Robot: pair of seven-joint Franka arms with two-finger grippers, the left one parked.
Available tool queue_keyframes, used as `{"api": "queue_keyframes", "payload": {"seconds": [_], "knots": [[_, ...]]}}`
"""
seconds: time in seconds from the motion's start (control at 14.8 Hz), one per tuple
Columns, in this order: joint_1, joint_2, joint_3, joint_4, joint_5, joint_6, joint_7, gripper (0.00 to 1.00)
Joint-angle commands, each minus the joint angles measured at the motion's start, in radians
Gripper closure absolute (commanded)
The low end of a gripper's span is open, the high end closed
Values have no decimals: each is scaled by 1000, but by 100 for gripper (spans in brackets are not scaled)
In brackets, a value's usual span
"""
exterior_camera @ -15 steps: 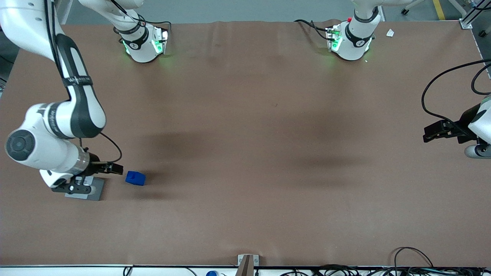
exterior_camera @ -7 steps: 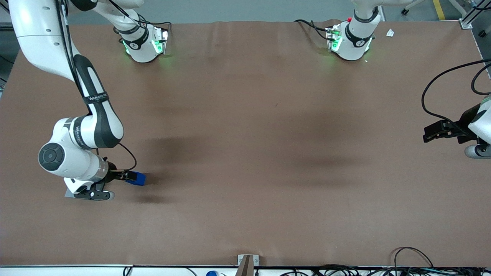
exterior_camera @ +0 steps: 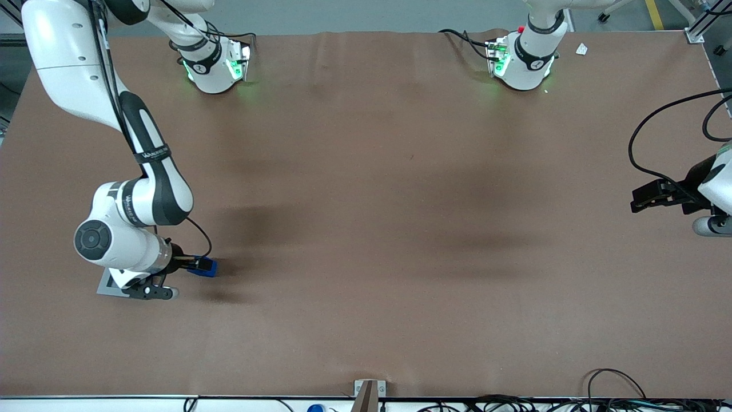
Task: Insert blue part into gray base with right arm
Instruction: 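Close the right gripper on the blue cube and lift it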
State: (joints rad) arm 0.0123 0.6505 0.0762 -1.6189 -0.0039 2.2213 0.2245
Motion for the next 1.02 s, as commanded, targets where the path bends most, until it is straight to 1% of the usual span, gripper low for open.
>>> {"api": "queue_keyframes", "payload": {"seconds": [0.0,0.07,0.14,0.95], "knots": [[8,4,-1,2,18,15,32,10],[8,5,-1,1,18,20,32,16],[8,6,-3,1,18,20,32,19],[-5,17,-3,-3,16,44,30,19]]}}
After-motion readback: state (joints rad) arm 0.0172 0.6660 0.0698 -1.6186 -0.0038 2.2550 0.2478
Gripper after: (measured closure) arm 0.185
